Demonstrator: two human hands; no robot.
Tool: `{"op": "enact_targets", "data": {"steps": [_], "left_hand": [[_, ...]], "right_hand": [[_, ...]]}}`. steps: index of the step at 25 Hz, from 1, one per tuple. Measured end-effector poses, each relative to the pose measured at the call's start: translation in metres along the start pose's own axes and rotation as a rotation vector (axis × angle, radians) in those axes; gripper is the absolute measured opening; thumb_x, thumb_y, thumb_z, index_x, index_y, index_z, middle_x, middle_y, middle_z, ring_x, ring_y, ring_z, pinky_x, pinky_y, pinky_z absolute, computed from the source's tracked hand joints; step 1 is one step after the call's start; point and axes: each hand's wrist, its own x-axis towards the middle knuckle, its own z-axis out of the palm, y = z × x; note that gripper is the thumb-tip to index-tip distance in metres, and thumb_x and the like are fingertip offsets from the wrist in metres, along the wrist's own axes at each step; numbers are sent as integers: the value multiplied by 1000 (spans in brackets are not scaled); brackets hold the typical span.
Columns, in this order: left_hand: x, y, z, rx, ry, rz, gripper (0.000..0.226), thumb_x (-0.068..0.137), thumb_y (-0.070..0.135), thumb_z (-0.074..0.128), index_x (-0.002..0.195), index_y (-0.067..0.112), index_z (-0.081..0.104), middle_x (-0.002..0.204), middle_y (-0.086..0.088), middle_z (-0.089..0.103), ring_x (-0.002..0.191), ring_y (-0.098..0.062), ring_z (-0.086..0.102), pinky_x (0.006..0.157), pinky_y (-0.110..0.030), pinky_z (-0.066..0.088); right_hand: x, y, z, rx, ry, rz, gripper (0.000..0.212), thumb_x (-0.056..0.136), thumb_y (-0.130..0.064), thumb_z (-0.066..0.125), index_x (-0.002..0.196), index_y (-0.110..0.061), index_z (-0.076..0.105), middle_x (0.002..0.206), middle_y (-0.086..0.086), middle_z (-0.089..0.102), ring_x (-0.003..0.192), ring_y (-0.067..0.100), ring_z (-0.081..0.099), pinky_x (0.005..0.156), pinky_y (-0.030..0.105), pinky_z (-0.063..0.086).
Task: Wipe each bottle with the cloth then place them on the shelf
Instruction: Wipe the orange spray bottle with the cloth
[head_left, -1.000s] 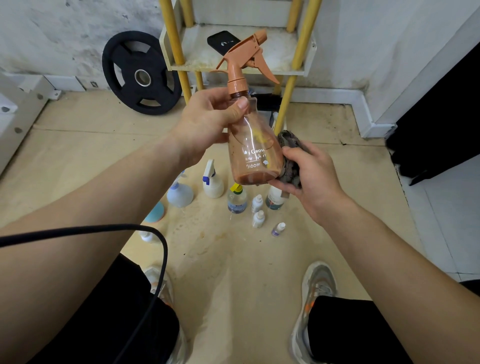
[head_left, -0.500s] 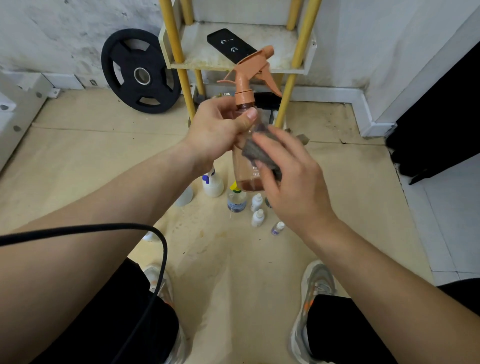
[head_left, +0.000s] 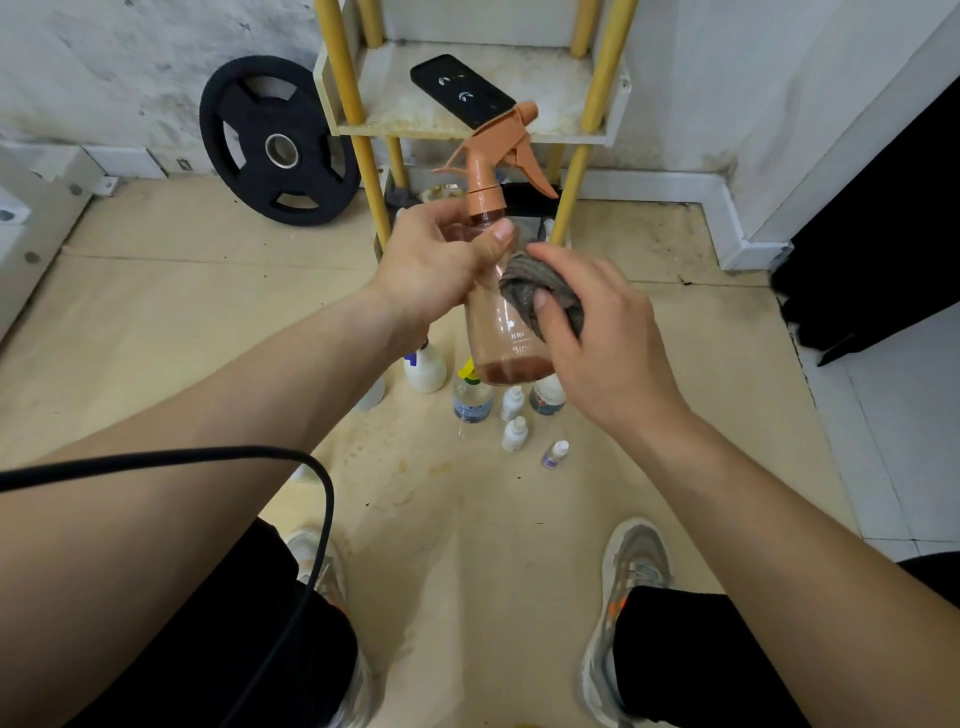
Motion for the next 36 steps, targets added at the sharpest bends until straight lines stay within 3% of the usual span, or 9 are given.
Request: {"op": "enact_targets", "data": {"steps": [7,9,12,18,22,26,29,32,36], "left_hand": [[3,7,-13,58,90,60,21,94,21,68,115,16,67,89,6,68,85,-10,68,82,-35,59],[2,7,-13,53,98,59,22,94,21,68,116,15,66,89,7,68,84,-9,68,80,-32,59],[2,6,-13,47,98,61,26,94,21,68,119,14,65,93,4,68,89,-13,69,83,-36,60],[5,-2,-12,49,37,42,36,89,30,75,120,15,65,94,1,71,97,-20,72,89,-43,59],[9,-4,-14,106,-39,86,36,92,40,68,122,19,64,107,-1,72,102,-17,70,91,-34,56],[12,-2,-14,223,-115,85,45,91,54,56,122,21,59,116,-2,70,106,-16,67,98,-37,52],[15,4,-15,237,-185,5,33,98,36,54,127,20,55,112,1,70,97,-10,66,86,-30,50],[18,6,-21,267,-274,-4,33,101,16,51,134,16,54,124,-1,67,96,-5,65,73,-17,50],[16,4,-33,306,-338,133,33,102,15,55,134,15,55,126,1,68,114,-14,65,87,-27,56]], "right_hand": [[-6,11,0,43,-124,182,38,100,-21,53,137,-30,52,120,-8,66,107,11,58,89,27,46],[-7,16,6,227,-123,316,35,100,-22,52,133,-34,55,117,-11,66,107,11,62,88,29,51],[-5,19,14,618,-75,546,29,99,-16,55,124,-30,62,119,-2,68,108,27,68,79,46,62],[-5,21,17,597,-25,527,31,86,-22,59,105,-45,67,109,-8,74,104,21,71,91,48,58],[-4,21,18,634,-11,554,33,97,-8,57,121,-27,67,112,2,73,102,26,71,77,47,63],[-4,18,16,666,-9,578,31,98,-5,57,124,-21,66,112,6,73,97,27,72,69,39,63],[-5,20,16,641,-19,591,30,98,-5,57,117,-25,68,107,1,75,92,25,74,66,35,63],[-5,21,16,636,-24,611,30,98,-6,56,120,-22,69,104,2,75,88,25,75,67,37,63],[-2,22,16,650,-20,623,30,98,-6,55,120,-23,70,104,3,75,89,25,75,71,42,63]]}}
